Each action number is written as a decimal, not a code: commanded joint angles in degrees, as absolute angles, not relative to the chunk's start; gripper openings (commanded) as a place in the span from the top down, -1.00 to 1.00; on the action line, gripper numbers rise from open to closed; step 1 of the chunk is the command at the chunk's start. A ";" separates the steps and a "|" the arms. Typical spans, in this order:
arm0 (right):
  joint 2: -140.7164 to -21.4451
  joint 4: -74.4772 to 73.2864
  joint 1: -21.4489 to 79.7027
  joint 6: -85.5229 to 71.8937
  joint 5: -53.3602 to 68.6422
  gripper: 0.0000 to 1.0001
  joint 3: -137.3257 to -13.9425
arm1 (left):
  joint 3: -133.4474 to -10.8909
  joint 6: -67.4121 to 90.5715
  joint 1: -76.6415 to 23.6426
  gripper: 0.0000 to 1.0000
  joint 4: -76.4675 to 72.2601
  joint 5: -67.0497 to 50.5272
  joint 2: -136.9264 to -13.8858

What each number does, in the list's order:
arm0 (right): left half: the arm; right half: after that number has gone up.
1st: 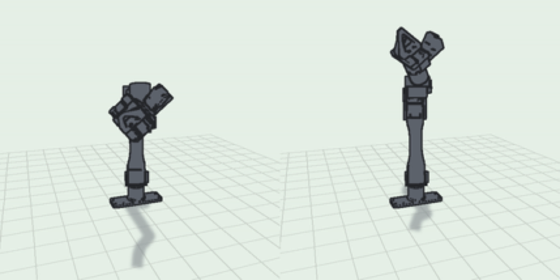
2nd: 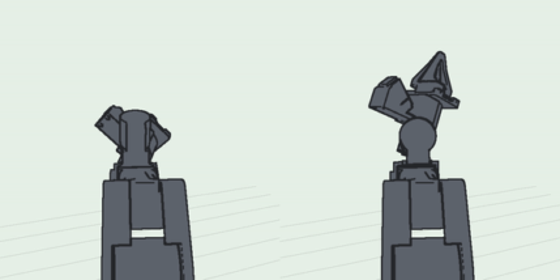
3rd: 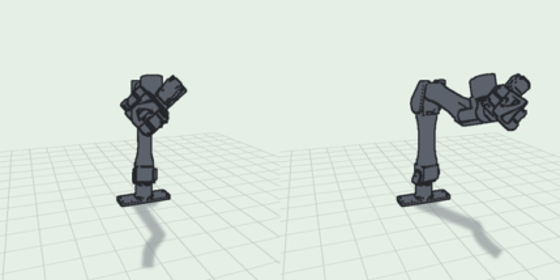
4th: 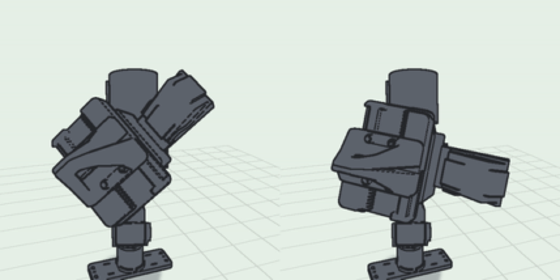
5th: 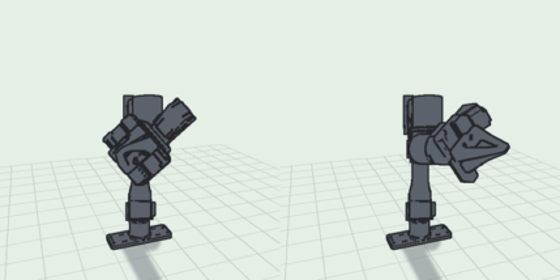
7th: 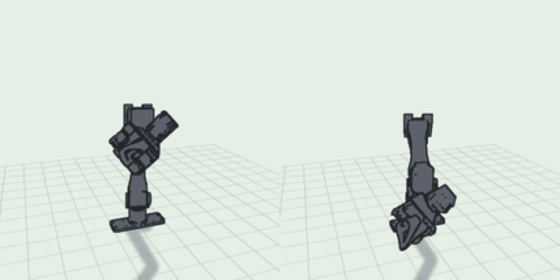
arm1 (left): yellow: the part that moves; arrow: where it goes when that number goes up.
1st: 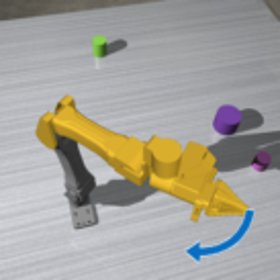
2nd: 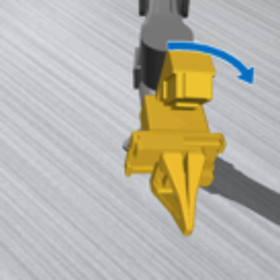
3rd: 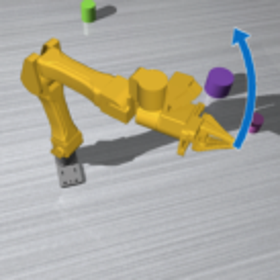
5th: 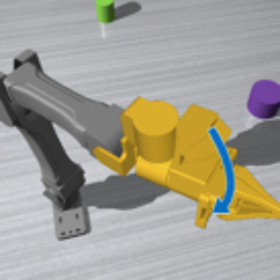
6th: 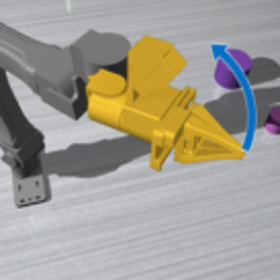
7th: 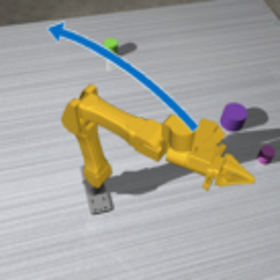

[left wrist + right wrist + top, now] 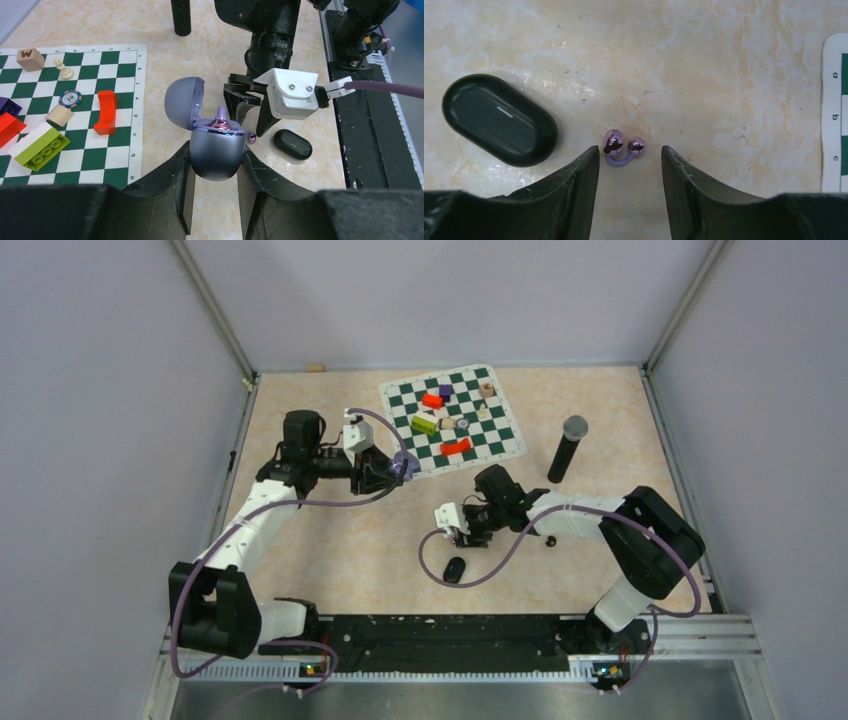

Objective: Insert the wireless bluetooth earbuds into the charging case
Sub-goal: Pick up the earbud from the center of the board.

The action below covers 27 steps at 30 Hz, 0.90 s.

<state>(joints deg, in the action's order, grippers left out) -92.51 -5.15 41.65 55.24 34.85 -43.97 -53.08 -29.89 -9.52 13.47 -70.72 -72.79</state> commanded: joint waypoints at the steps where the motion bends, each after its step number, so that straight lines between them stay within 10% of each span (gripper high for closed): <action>1: -94.12 0.75 43.31 52.05 29.96 0.02 -45.68 | -52.65 -29.70 -9.32 1.00 11.45 -72.20 -72.03; 16: -94.02 3.53 43.32 49.86 21.12 -0.03 -47.00 | -52.56 -29.71 -9.32 1.00 11.49 -72.33 -71.94; 27: -85.18 -12.45 34.93 41.64 41.06 -0.09 -55.38 | -53.56 -30.48 -8.88 1.00 12.98 -72.13 -72.33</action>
<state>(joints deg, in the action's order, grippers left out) -90.45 -8.14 39.62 47.27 30.15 -51.11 -53.01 -29.93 -9.45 13.50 -70.70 -72.79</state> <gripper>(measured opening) 0.546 0.375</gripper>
